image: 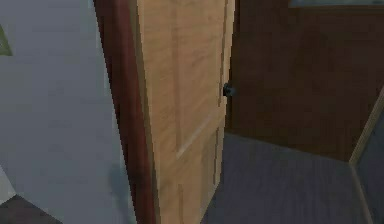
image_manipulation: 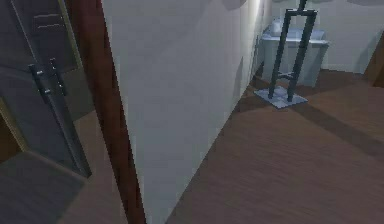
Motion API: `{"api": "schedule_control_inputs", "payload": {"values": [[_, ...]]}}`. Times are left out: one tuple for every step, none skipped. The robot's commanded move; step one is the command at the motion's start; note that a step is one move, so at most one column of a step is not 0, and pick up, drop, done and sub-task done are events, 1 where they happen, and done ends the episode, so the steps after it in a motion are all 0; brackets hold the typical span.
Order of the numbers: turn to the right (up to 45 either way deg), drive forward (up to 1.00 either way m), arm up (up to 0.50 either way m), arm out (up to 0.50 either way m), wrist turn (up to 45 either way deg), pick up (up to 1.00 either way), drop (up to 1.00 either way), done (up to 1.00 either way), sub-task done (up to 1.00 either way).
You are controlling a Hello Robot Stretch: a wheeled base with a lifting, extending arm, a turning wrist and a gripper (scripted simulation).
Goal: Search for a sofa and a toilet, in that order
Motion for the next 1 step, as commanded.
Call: {"api": "schedule_control_inputs", "payload": {"values": [[0.0, 0.15, 0.00, 0.00, 0.0, 0.00, 0.00, 0.00, 0.00]]}}
